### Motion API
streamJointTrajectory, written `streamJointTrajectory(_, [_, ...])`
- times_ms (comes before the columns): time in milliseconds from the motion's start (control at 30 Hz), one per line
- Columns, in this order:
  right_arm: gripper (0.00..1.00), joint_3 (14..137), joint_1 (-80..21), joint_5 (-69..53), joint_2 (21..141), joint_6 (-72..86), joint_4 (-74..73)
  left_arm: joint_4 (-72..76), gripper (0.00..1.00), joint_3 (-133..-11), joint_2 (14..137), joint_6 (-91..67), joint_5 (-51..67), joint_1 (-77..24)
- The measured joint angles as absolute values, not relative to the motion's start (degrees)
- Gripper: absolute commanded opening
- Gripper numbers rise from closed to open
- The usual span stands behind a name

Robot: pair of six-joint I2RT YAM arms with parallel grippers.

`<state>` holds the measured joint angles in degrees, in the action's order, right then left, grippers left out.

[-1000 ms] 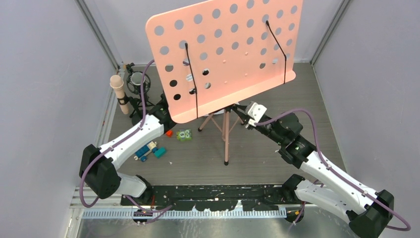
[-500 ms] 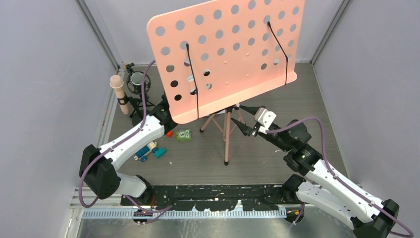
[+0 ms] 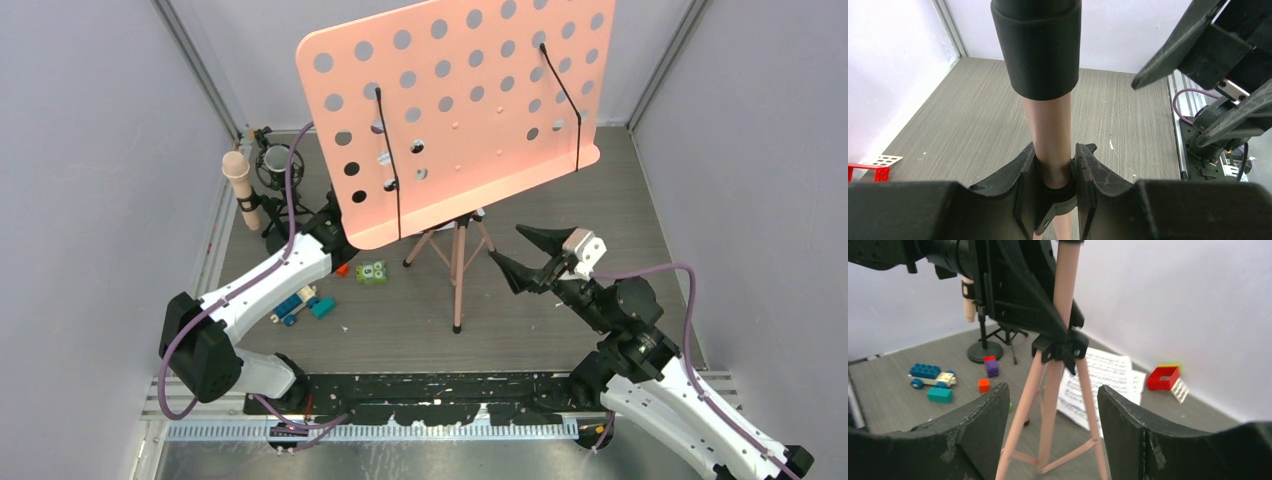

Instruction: Pack up the instrument practice props

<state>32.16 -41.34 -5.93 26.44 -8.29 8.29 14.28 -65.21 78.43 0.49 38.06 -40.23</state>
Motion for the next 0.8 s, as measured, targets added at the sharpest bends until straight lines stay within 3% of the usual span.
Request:
streamJointTrajectory(133, [0.73,26.52,-41.34,-5.23,21.76,-2.81,8.23,14.26,0.01,-65.19,78.39,0.49,37.95,-40.25])
streamJointTrajectory(233, [0.74,22.92,-41.34,-5.15,22.09,-0.03,8.78,14.33,0.09,-65.17,78.39,0.43,38.02,-40.27])
streamJointTrajectory(367, [0.75,20.29,-41.34,-5.23,25.36,0.69,10.50,14.59,0.32,-65.10,78.39,-0.16,38.17,-40.25])
streamJointTrajectory(500, [0.76,19.40,-41.34,-5.52,27.83,0.78,13.80,14.66,0.47,-65.10,78.39,-0.86,38.06,-40.25])
streamJointTrajectory(700, [0.76,18.68,-41.34,-5.96,28.51,0.73,16.67,14.31,0.78,-64.36,78.19,-1.26,37.60,-40.29])
streamJointTrajectory(800, [0.86,18.46,-41.34,-6.13,28.51,0.64,17.76,13.26,0.90,-62.81,77.84,-1.28,37.60,-40.56])
